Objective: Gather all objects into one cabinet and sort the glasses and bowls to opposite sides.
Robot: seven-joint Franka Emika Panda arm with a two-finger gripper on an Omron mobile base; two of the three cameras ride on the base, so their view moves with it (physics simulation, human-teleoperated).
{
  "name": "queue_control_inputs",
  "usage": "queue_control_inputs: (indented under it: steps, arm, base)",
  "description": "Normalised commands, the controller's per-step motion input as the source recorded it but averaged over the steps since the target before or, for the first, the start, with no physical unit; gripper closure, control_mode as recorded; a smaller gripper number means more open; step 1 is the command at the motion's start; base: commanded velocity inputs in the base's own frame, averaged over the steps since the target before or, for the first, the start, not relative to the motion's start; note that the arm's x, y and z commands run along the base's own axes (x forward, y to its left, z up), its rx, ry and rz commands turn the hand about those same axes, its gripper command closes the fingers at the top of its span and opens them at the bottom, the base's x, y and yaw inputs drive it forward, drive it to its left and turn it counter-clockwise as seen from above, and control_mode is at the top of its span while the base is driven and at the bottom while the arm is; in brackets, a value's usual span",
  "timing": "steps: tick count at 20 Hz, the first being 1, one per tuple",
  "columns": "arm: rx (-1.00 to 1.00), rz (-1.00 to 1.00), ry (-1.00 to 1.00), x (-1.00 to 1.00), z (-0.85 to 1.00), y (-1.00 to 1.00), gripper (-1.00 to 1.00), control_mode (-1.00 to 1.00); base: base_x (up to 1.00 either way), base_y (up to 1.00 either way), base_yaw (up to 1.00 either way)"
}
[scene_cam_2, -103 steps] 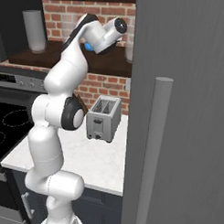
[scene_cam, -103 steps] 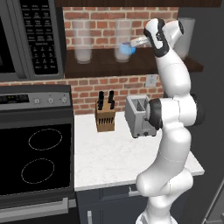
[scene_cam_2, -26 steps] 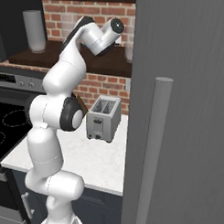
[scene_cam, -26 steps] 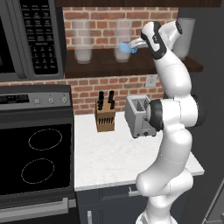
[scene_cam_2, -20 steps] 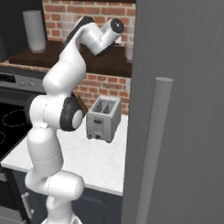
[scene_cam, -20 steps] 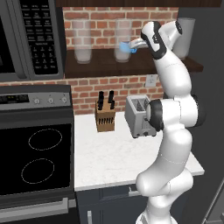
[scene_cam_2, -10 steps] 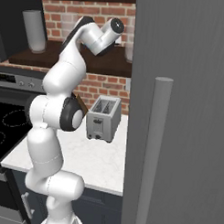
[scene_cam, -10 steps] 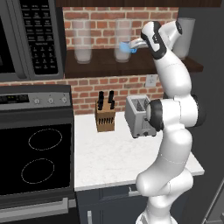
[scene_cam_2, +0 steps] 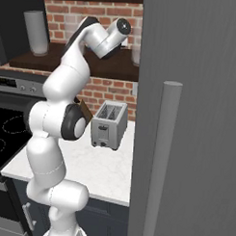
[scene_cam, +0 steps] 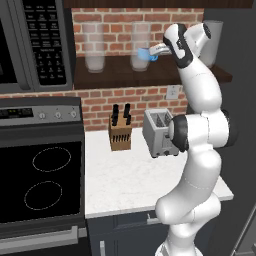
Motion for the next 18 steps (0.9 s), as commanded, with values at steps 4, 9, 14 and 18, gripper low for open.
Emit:
queue_control_inputs:
  steps: [4,9,14,18]
  arm:
    - [0.00,0.00,0.00,-0.11,0.00,0.00,1.00,-1.00]
    - [0.00,0.00,0.00,0.00,0.00,0.00,1.00,-1.00]
    - [0.00,0.00,0.00,0.00,0.00,0.00,1.00,-1.00]
    - [0.00,0.00,0.00,0.00,0.00,0.00,1.00,-1.00]
  base:
    - [0.00,0.00,0.00]
    - [0.00,0.00,0.00]
    - [0.00,0.00,0.00]
    - [0.00,0.00,0.00]
